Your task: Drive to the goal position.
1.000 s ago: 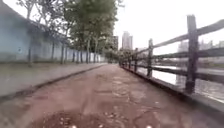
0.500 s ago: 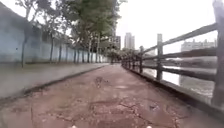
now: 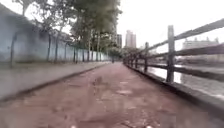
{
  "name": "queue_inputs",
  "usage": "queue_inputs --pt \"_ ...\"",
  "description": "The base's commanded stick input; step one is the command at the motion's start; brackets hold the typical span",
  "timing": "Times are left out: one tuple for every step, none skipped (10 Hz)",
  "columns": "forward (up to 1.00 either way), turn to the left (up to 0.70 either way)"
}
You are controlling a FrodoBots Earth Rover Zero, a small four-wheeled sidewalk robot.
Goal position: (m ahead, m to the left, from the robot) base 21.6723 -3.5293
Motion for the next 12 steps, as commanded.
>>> queue_inputs --pt "1.00 0.07" --pt "1.00 -0.33" --pt "1.00 0.00" --pt "1.00 0.07" --pt "1.00 0.07" --pt "1.00 0.07" --pt "1.00 0.07" --pt "1.00 0.07" --pt "1.00 0.07" --pt "1.00 0.07" --pt "1.00 0.07" --pt "1.00 0.07"
